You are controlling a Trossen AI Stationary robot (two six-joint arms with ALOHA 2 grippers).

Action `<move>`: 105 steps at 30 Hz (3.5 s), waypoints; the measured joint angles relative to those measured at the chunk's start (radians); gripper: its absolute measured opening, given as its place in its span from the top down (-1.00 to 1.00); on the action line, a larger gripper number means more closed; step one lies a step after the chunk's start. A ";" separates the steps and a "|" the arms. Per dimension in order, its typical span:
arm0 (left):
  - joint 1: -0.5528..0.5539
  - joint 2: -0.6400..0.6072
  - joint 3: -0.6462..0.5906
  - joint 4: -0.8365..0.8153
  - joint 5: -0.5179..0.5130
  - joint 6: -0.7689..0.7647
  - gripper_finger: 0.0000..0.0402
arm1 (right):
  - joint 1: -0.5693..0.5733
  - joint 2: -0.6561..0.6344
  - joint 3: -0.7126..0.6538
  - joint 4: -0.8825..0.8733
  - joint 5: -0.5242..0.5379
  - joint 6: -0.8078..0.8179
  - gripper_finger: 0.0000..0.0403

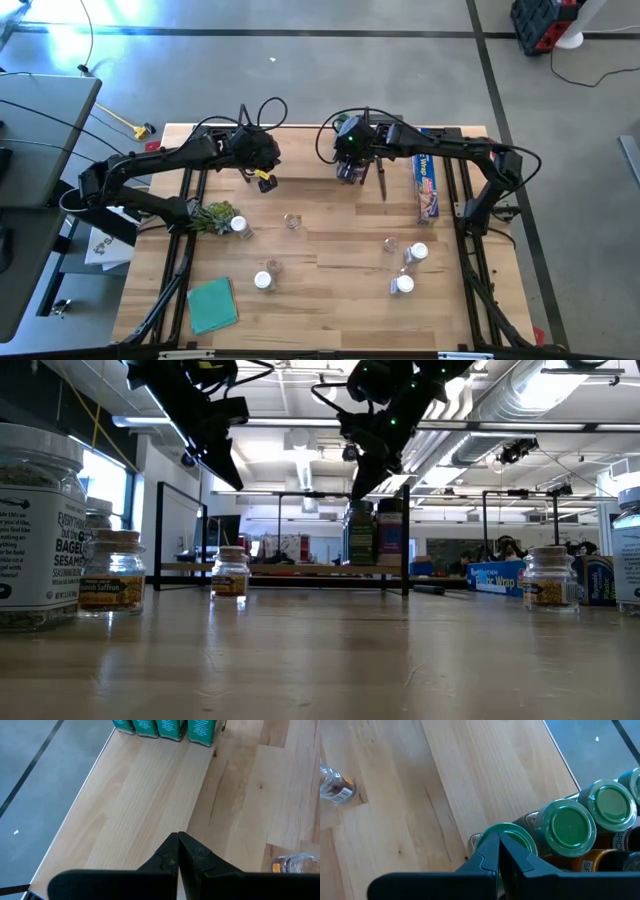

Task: Shelf spices
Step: Put the green seasoning bottle on the shelf aligned with the other green seasoning bottles

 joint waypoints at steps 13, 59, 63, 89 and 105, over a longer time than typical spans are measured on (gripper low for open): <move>0.000 0.000 0.000 -0.002 0.000 -0.001 1.00 | 0.000 0.000 0.000 -0.016 0.038 0.019 1.00; 0.000 0.000 0.001 -0.004 0.000 0.000 1.00 | 0.010 0.009 0.052 -0.141 0.105 -0.087 1.00; 0.000 0.000 0.001 -0.004 0.000 0.000 1.00 | 0.010 0.010 0.052 -0.141 0.154 -0.132 1.00; -0.004 0.000 0.001 -0.004 0.008 -0.001 1.00 | 0.080 0.064 0.052 -0.134 0.000 -0.163 1.00; -0.005 0.000 0.001 -0.011 0.008 -0.002 1.00 | 0.075 0.046 0.056 -0.192 0.132 -0.141 1.00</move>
